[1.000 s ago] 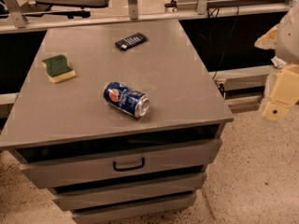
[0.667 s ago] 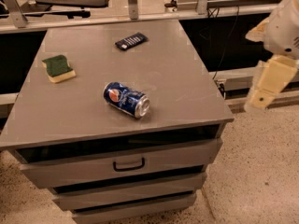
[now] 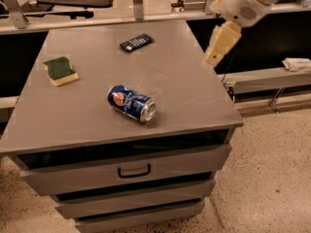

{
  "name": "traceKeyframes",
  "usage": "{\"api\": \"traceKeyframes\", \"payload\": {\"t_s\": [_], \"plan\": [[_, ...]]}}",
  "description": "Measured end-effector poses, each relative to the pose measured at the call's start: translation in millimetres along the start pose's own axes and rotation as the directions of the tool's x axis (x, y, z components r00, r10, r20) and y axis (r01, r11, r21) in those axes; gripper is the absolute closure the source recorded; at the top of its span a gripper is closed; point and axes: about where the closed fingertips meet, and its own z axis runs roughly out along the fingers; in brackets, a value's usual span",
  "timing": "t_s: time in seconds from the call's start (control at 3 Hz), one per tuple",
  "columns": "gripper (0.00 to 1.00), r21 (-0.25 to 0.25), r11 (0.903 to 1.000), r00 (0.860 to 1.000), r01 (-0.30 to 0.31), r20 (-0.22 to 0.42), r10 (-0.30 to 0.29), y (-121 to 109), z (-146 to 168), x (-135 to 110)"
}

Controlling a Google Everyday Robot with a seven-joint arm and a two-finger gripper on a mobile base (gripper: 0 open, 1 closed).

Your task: Pick rxbar blueberry

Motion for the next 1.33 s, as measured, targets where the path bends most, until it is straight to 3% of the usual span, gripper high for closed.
{"api": "traceKeyframes", "payload": {"t_s": [0.33,0.67,1.0,1.33], "plan": [[0.0,0.036,0.9993,0.99,0.0,0.138,-0.005,-46.2,18.9,-43.0],[0.0,0.074,0.9972,0.982,-0.002,0.186,-0.012,-65.9,9.6,-56.9],[0.0,0.075,0.9972,0.983,-0.002,0.186,-0.012,-65.8,9.3,-56.8],[0.0,0.101,0.9935,0.971,-0.054,0.235,0.028,-80.7,30.3,-65.2]]}}
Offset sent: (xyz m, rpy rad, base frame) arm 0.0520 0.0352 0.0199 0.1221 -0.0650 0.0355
